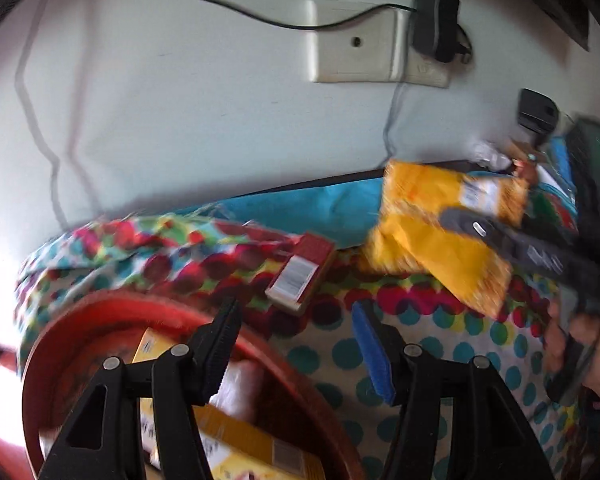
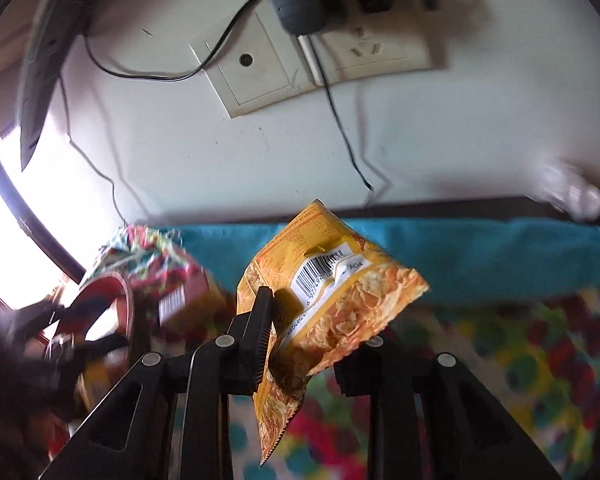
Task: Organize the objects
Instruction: 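Grasp the yellow chips bag with the right gripper while the left gripper reaches for the red box, then grasp the small red barcode box with the left gripper while the right gripper holds the chips bag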
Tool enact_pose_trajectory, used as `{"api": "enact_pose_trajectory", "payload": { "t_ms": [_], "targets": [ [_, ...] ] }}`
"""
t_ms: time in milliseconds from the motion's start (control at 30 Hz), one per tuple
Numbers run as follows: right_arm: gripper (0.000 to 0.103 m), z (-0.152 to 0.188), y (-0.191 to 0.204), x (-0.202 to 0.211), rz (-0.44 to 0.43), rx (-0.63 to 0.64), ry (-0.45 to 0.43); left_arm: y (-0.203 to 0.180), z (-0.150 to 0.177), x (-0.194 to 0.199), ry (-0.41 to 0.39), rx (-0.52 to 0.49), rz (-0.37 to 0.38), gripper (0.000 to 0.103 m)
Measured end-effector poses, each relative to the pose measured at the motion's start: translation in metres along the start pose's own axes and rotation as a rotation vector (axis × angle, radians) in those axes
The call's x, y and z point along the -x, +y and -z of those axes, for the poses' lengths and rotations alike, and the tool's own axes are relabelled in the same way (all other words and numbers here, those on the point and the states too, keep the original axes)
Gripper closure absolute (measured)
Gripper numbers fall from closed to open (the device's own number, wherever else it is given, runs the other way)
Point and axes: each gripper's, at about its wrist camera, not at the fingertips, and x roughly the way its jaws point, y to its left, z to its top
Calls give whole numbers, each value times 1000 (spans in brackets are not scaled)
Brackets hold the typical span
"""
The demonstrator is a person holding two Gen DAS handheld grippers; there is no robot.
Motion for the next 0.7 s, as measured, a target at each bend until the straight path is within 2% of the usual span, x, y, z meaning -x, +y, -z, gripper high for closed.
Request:
{"api": "enact_pose_trajectory", "payload": {
  "t_ms": [133,200,267,367,600,700],
  "targets": [
    [79,24,-3,28,11,25,-20,2,-13,-18,62,-47,46,41],
    [79,32,-4,38,21,41,-30,0,-18,-27,105,-59,7,41],
    [79,41,-9,46,20,43,-41,-5,-21,-37,134,-101,17,40],
    [79,46,-29,60,20,27,-48,-10,-23,-55,196,-122,-30,40],
    [78,56,-51,71,14,-25,-66,-8,-24,-80,263,-86,-39,40],
    [78,57,-51,72,27,-25,-67,-8,-20,-83,264,-55,-16,40]
  ]
}}
